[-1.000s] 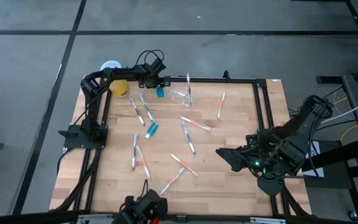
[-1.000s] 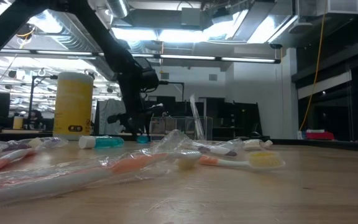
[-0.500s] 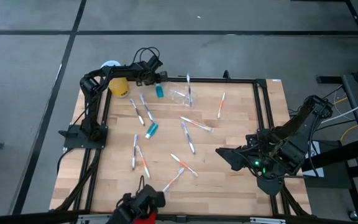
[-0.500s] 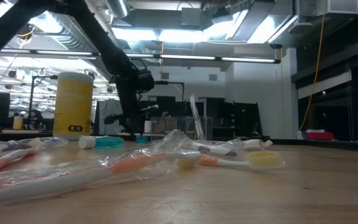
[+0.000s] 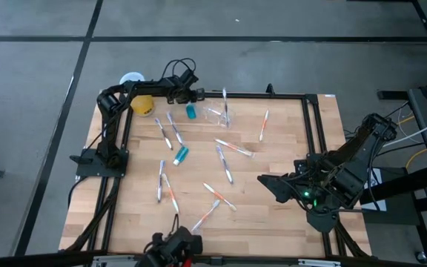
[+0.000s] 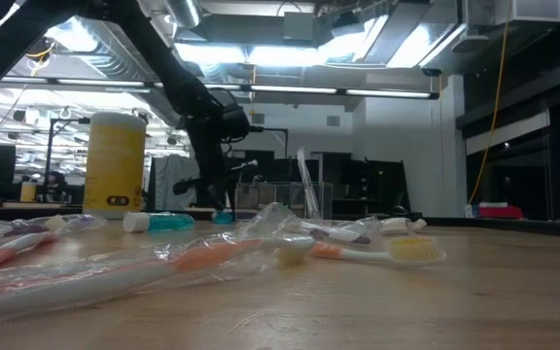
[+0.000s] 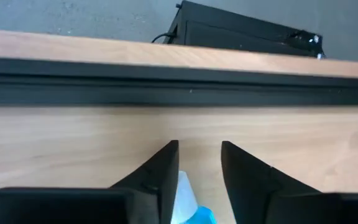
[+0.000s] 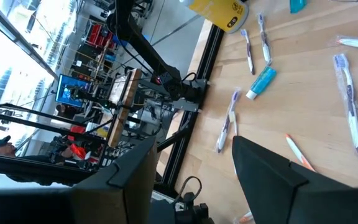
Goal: Pick & Place toothbrushing station
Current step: Put the blue mouthwash into the middle section of the transparent organizer
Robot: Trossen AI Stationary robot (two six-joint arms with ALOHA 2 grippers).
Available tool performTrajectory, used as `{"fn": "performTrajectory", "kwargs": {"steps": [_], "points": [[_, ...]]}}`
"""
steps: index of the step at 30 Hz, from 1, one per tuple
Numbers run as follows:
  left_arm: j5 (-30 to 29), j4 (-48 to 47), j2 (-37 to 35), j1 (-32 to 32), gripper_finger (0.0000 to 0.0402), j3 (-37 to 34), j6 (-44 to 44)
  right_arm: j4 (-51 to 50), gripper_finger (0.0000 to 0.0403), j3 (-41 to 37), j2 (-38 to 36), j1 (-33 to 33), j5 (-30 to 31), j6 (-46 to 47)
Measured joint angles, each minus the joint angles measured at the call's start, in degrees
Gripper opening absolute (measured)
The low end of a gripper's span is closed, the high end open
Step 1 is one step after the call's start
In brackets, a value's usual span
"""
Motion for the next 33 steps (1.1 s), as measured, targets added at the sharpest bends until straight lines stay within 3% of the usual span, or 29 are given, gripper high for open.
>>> {"fn": "performTrajectory", "kwargs": {"steps": [9,18,27,33], "points": [[-2.5,-4.0,0.0,-0.8,0.0181,0.0,1.1,0.0,0.0213,0.0,0.0,0.0,0.0,-0.2],[-3.0,-9.1,-0.4,-1.5,0.0196,-0.3,-0.1,0.0,0.0213,0.0,0.0,0.0,0.4,-0.2],[-3.6,-9.3,-0.5,-2.1,0.018,-0.6,-8.8,-0.2,0.0213,0.0,0.0,0.0,1.0,-0.4],[-3.9,-9.7,-0.4,-1.8,0.012,-0.6,-11.3,-0.2,0.0213,0.0,0.0,0.0,1.0,-0.4]]}}
